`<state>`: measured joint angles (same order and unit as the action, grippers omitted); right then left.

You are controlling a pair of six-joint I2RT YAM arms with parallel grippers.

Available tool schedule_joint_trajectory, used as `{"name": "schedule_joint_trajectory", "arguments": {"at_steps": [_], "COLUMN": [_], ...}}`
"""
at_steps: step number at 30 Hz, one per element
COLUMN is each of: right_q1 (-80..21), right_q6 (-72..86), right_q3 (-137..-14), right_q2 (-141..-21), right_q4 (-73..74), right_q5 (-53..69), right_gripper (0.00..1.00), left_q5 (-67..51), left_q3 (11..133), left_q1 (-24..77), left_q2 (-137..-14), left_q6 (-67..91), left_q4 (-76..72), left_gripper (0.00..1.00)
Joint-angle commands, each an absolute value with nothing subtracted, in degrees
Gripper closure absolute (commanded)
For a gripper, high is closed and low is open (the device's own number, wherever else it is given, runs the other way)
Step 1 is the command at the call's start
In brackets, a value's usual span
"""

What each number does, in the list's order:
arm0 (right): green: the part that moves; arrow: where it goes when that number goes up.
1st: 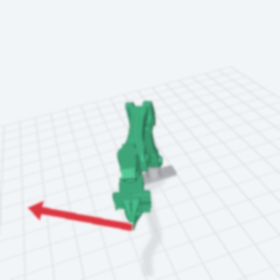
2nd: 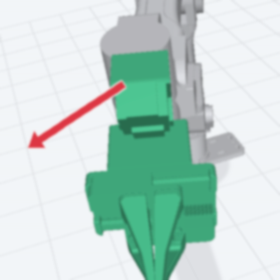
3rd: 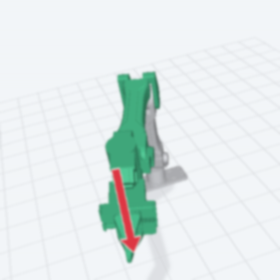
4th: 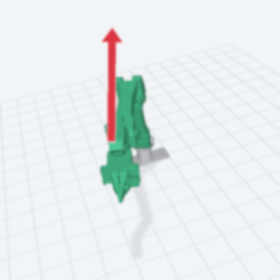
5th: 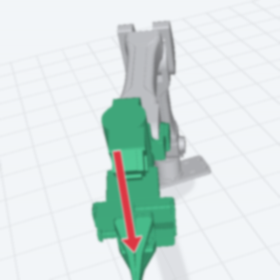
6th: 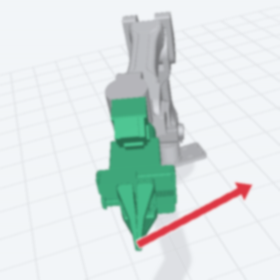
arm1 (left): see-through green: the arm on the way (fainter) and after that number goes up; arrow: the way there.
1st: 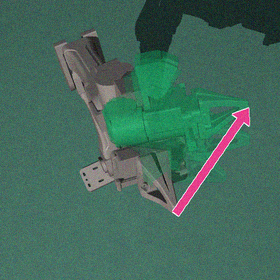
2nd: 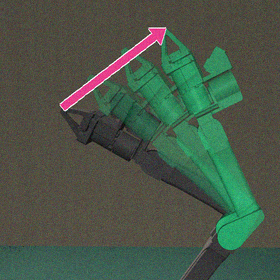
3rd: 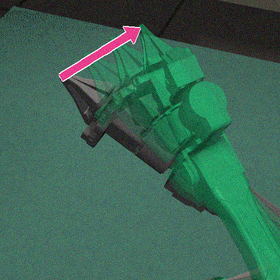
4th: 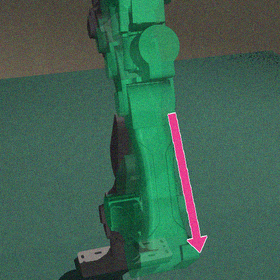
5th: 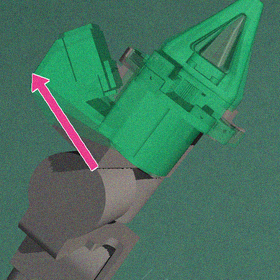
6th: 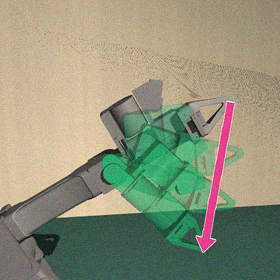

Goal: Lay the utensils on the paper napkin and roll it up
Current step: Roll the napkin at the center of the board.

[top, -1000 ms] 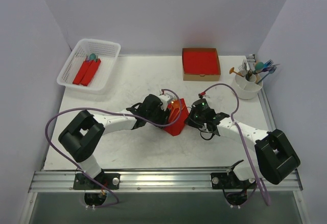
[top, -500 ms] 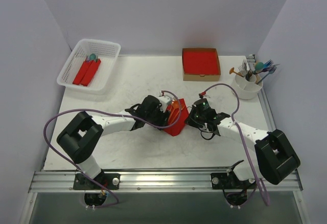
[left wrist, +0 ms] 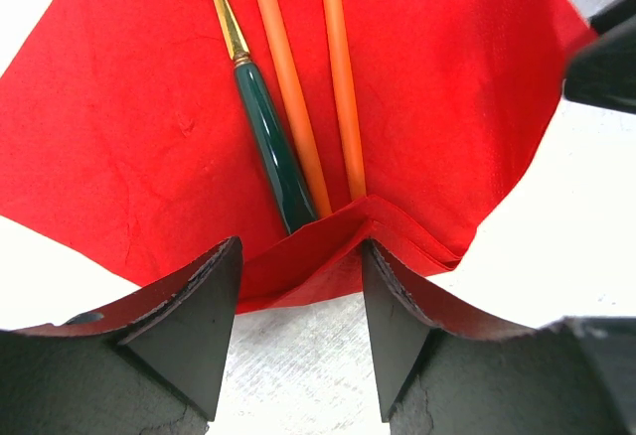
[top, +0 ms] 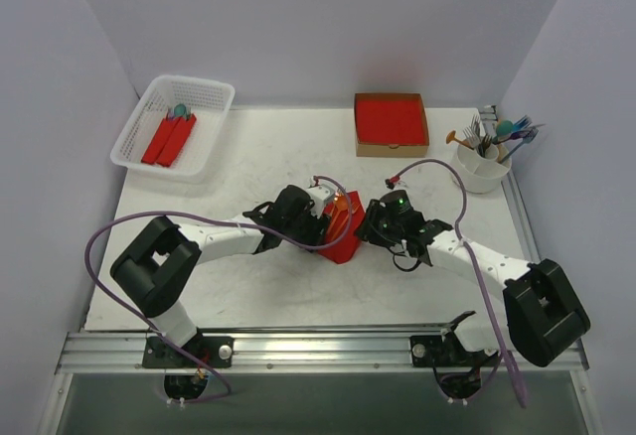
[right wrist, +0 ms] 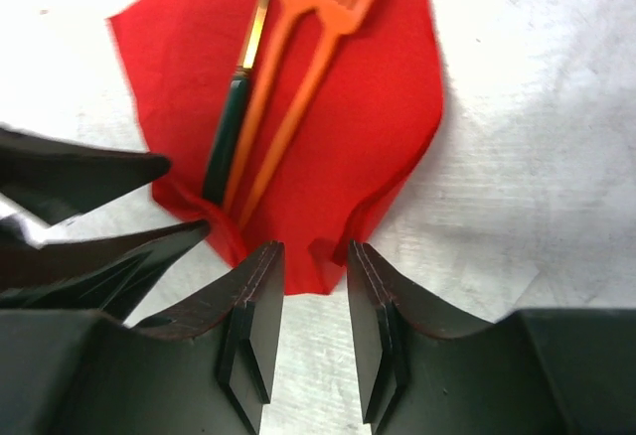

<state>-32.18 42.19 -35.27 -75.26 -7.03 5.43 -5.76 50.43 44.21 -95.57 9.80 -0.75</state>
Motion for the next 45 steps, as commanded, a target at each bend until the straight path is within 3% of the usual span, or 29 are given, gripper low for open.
{"name": "schedule_joint_trajectory", "arguments": {"at_steps": [1,8,21,27,40,45], "right_q1": [-32.1,-32.3,-33.8,-34.1,-36.7,-37.0], "right_q6": [36.8,31.0,25.8,26.2,28.1,28.0], "right_q3": [-35.5,-36.9,-38.1,-39.0,-36.9,-37.5], "right_q2": [-71.2,-73.1,-83.1,-87.9,-90.6,-91.9], "right_q4": [-8.8,-12.3,-19.9,-21.5,-26.1,-25.7], "right_q5": [8.5,14.2,20.9,22.6,23.4,23.0], "right_gripper": [0.68,0.59,0.57,0.64,0.63,0.69], "left_q5": [-5.5,-6.2,-6.3,-5.8,-5.4,-5.4], "left_q3": [52.2,52.6,53.7,53.7,53.2,53.3], "left_q1": [44.5,44.5,44.6,44.6,44.5,44.4], "left_q2": [-95.6,-96.5,-98.3,-98.3,-98.1,-98.2], "left_q6": [9.6,10.0,10.0,10.1,10.2,10.2], "left_q4": [-4.4,-5.4,-6.1,-6.2,-6.5,-6.6], "left_gripper": [0.4,0.4,0.4,0.4,0.41,0.41]}}
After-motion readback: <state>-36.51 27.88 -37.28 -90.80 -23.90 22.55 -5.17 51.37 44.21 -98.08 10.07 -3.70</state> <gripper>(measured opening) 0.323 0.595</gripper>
